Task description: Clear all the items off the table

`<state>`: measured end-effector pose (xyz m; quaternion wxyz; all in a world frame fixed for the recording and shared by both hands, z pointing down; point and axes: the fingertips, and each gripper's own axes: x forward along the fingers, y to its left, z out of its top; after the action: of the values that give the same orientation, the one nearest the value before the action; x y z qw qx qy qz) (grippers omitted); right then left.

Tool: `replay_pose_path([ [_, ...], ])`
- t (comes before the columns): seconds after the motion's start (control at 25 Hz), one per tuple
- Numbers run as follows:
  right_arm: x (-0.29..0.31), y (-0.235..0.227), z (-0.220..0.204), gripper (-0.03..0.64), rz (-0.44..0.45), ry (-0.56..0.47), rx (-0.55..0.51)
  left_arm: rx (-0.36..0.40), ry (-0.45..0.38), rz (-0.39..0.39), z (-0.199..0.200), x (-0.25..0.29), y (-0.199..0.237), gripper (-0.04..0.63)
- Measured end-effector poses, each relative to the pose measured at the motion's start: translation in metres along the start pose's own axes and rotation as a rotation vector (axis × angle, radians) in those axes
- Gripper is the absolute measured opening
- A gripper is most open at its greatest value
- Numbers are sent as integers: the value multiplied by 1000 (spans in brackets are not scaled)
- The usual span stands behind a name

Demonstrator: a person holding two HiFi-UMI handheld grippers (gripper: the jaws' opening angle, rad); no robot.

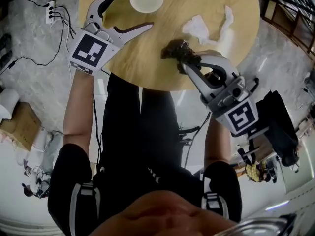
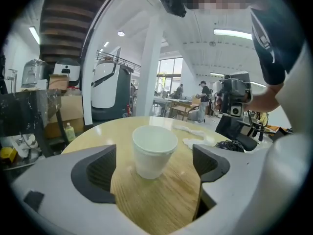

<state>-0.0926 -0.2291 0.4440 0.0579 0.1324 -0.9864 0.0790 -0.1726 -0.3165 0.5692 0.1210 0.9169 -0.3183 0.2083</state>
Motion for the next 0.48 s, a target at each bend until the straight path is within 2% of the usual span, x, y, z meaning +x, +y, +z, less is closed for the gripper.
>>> replay_pose_path([
  [0.24, 5, -4, -12, 3, -6, 12, 14, 90, 29, -33, -4, 28, 2, 490],
  [0.48, 8, -21, -31, 3, -41, 47, 39, 97, 20, -26, -6, 35, 3, 359],
])
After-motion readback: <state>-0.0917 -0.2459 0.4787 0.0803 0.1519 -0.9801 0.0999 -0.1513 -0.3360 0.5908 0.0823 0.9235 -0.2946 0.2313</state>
